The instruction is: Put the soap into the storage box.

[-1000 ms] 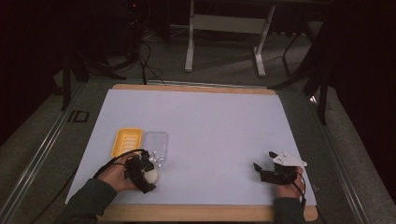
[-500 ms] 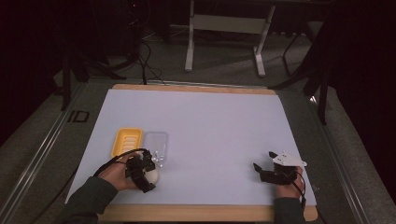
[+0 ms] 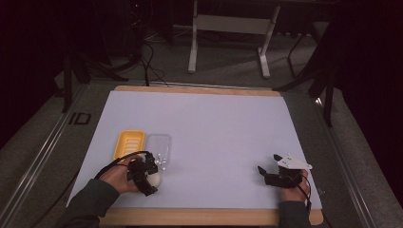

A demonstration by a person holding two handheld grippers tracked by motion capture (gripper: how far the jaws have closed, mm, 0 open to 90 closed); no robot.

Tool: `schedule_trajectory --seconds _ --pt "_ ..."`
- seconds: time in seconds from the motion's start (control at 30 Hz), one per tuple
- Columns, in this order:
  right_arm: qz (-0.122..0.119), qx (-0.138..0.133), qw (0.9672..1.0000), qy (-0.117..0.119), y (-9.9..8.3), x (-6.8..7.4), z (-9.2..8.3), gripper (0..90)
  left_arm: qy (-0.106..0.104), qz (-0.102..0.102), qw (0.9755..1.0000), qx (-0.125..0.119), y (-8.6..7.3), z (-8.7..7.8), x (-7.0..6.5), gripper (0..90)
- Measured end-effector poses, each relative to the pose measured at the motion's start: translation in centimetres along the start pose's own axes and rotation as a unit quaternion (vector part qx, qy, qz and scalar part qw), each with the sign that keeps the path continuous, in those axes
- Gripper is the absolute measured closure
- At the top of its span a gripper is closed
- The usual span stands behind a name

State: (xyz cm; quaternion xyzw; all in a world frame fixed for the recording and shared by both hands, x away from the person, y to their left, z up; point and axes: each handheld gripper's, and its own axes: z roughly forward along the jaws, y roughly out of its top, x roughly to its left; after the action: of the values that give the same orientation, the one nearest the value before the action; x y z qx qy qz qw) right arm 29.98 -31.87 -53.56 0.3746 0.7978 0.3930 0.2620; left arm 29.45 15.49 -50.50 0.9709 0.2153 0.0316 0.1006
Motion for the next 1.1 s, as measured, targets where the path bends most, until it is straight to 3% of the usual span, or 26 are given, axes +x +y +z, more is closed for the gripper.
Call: schedule_trajectory --seconds 0.7,1.1 --pt "-0.001 0.001 1.0000 0.000 0.0 0.0 0.0 19.1 0.006 0.004 0.9999 -0.008 -0.1 -1.4 0.1 25.0" --pt "-0.002 0.001 1.0000 0.000 0.0 0.0 0.0 19.1 0.012 -0.006 0.9998 -0.017 -0.5 -2.4 0.6 25.0"
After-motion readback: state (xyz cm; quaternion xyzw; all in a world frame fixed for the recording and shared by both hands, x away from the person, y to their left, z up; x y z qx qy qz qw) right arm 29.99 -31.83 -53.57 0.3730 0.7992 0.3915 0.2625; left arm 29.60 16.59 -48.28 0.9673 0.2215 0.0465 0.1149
